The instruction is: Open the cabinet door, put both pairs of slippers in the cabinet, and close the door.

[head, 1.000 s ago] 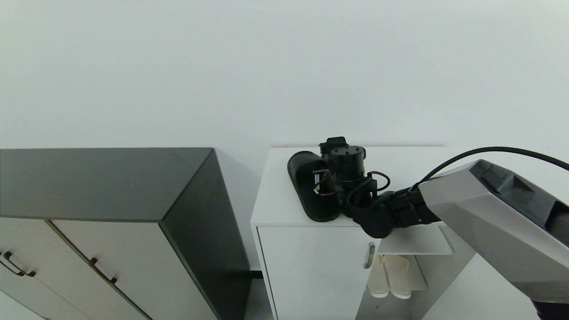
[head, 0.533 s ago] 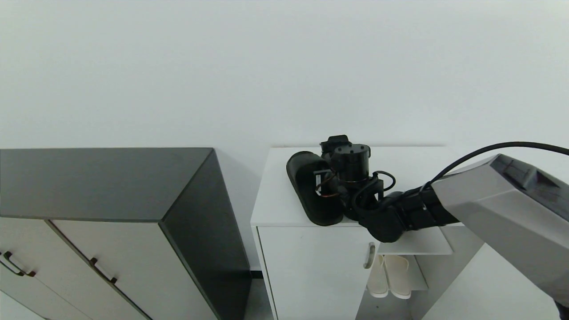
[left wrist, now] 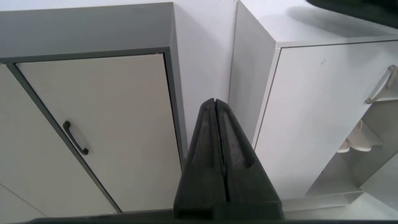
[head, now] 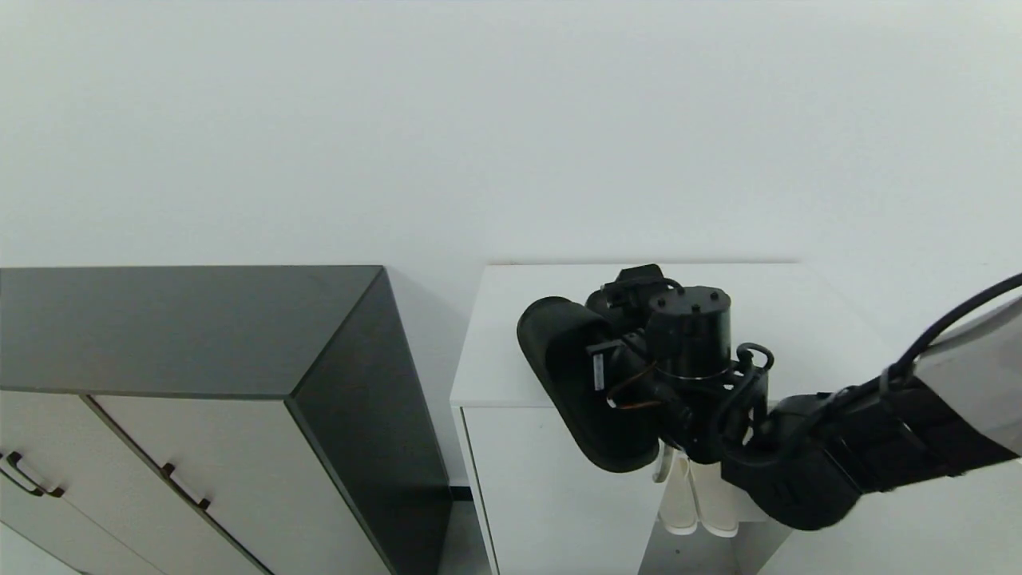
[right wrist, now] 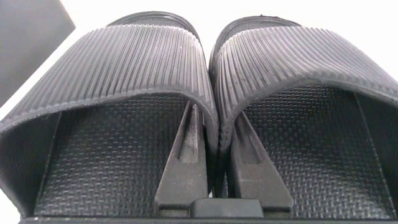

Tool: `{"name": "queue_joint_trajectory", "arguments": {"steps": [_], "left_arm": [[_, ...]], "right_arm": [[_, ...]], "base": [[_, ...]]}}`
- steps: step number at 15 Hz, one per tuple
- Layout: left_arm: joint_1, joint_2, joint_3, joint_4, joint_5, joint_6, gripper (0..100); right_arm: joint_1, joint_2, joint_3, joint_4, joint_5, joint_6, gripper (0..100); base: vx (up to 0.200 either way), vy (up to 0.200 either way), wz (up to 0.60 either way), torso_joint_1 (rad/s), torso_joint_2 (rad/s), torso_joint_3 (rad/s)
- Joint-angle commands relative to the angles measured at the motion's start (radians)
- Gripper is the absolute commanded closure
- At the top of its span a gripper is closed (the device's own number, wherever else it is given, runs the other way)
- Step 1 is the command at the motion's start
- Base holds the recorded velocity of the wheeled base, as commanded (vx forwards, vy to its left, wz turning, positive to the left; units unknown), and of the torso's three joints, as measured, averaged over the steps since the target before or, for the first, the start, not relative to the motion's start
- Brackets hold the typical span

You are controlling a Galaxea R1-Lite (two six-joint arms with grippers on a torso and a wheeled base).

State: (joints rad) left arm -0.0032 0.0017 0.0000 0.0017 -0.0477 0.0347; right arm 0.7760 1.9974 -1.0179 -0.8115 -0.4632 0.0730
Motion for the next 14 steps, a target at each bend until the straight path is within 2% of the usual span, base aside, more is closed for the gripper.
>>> {"name": "queue_joint_trajectory", "arguments": {"steps": [1, 3, 10, 14], "left_arm": [[0.000, 0.000, 0.000, 0.000, 0.000, 0.001, 100], [0.000, 0.000, 0.000, 0.000, 0.000, 0.001, 100], [0.000, 0.000, 0.000, 0.000, -0.001, 0.002, 100], [0.000, 0.000, 0.000, 0.000, -0.001, 0.002, 100]], "right_arm": [[0.057, -0.124, 0.148, -0.029, 0.001, 0.004, 100], [0.069, -0.121, 0.214, -0.071, 0.001, 0.007, 100], [0.066, -0.095, 0.216, -0.104, 0.001, 0.004, 100], [0.066, -0.094, 0.216, -0.104, 0.001, 0.004, 100]], "base": [[0.000, 0.000, 0.00, 0.000, 0.00, 0.000], [0.000, 0.000, 0.00, 0.000, 0.00, 0.000], [0.000, 0.000, 0.00, 0.000, 0.00, 0.000], [-0.200, 0.000, 0.00, 0.010, 0.00, 0.005]]}}
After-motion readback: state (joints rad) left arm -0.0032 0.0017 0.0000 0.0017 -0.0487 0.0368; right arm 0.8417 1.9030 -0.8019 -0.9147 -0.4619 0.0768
